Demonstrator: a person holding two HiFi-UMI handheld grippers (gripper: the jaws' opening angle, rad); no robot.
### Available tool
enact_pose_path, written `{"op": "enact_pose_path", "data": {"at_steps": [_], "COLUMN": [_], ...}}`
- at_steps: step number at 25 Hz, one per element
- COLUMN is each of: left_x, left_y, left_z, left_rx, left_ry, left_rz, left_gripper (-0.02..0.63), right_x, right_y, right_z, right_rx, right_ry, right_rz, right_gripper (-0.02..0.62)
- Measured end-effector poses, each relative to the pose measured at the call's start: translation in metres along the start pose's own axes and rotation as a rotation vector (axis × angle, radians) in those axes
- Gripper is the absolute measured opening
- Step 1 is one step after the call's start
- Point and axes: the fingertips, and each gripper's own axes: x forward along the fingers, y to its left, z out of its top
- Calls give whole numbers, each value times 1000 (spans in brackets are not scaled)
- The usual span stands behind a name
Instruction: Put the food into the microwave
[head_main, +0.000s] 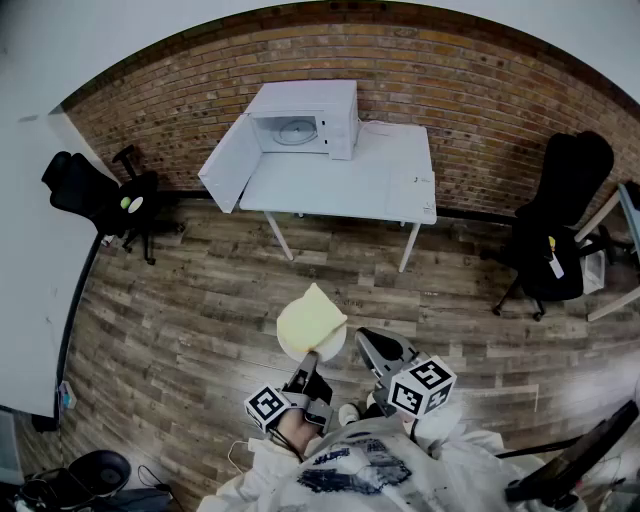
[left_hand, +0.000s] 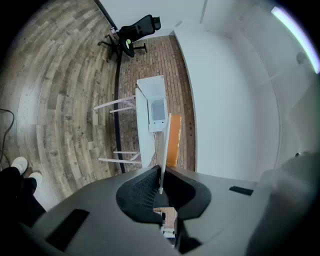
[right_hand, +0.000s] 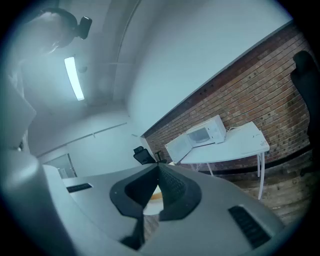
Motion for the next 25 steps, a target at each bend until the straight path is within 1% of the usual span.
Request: {"op": "enact_pose_path", "data": {"at_steps": [4,9,12,13,16,22,25], "left_x": [0,8,11,13,24,43,52], "left_y": [-2,-13,-7,-7,-14,-17,-13], "left_z": [-7,-13,-13,-14,-17,-24,-27], "left_rx": [19,25,47,50,40,46,38], "left_ry": [-9,-6,-12,-12,-17,-45,-72], "left_rz": [10,-34,-1,0,-29,-37,-28], "left_gripper": [21,21,21,21,21,21,21], "right_x": [-8,-13,-13,-14,-14,-14,-13], "right_y": [-5,-9,-15,-18,-27,-47,-61], "right_z": [6,11,14,15,21,28,28], "right_rx": [7,-8,-5,-1,10,16,27], "right_ry": [-18,-33,-26,-27,-29,-22,-9], "right_rz": [-3,5,7,8,13,49,65], "right_gripper": [14,14,13,14,14,14,14]}}
